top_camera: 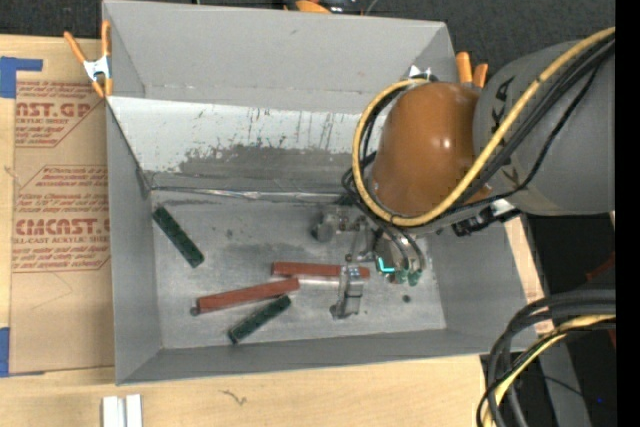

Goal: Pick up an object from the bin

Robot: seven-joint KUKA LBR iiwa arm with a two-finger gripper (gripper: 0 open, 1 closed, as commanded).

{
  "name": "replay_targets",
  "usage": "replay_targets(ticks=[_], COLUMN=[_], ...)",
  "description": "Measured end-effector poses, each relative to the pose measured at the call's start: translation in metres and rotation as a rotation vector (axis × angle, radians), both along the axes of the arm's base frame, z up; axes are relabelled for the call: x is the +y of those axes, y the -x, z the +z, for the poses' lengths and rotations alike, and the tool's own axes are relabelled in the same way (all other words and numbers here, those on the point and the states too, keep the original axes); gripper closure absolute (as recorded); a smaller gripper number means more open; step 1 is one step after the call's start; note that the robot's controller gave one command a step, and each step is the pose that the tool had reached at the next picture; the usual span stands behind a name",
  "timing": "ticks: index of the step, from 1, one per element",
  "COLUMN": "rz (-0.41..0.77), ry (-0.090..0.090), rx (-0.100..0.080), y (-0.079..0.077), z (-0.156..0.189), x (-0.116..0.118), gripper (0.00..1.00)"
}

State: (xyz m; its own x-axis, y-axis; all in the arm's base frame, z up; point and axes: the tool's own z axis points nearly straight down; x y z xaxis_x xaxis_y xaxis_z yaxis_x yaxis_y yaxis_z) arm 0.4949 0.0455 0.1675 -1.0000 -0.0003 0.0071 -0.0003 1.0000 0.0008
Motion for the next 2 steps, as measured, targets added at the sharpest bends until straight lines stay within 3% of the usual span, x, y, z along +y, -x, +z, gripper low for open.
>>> replay_targets(ticks=[1,2], rz=[0.322,0.318], ry=[-0.002,-0.003], rx=[-0.005,-0.011], y=[-0.011,-0.018], z=[-0.099,-0.066], x=[0.074,0.110], gripper=[0.00,0.00])
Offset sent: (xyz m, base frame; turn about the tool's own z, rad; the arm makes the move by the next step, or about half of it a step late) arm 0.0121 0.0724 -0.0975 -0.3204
